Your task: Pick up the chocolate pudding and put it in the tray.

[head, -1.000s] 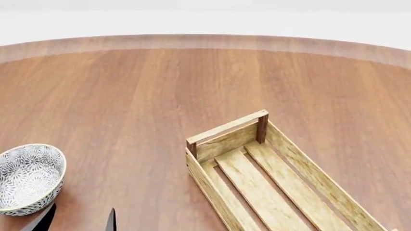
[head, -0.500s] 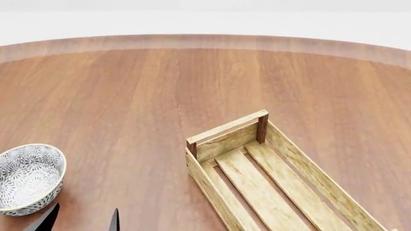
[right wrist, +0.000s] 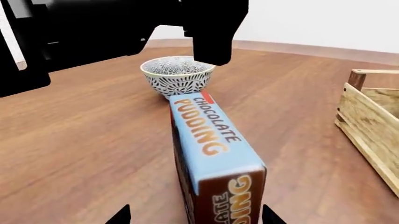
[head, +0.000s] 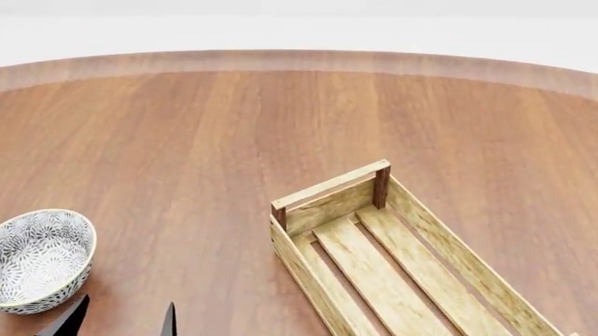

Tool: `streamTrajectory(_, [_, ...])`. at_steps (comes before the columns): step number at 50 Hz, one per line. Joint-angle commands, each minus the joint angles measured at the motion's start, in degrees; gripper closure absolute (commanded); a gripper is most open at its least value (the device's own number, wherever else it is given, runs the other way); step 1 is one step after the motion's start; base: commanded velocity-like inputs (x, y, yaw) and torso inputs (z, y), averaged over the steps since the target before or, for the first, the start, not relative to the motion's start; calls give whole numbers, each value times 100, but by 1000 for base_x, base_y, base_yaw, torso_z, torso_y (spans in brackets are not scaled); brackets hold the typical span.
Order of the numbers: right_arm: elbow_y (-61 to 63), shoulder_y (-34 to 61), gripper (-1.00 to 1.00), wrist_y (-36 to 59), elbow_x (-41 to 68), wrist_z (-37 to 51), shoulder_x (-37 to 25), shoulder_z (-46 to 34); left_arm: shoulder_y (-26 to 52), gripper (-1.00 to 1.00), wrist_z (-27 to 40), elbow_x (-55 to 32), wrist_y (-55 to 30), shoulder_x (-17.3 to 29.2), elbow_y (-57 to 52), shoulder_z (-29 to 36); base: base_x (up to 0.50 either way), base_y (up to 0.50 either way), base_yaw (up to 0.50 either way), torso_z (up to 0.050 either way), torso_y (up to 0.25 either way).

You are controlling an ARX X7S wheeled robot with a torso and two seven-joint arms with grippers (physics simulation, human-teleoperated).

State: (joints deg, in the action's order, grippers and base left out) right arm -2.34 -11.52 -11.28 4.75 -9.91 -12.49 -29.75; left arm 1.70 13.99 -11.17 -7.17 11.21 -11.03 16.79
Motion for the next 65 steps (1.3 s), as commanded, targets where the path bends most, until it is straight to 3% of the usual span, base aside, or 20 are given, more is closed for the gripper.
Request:
streamTrajectory(1, [37,26,-100,28,47,48,-46,-1,31,-100,14,-20,76,11,112,34,0,0,0,0,0])
streamTrajectory(65, [-1271,819,-100,-223,304,30,262,-180,94,-100,166,-161,142,118,172,198,0,0,0,0,0])
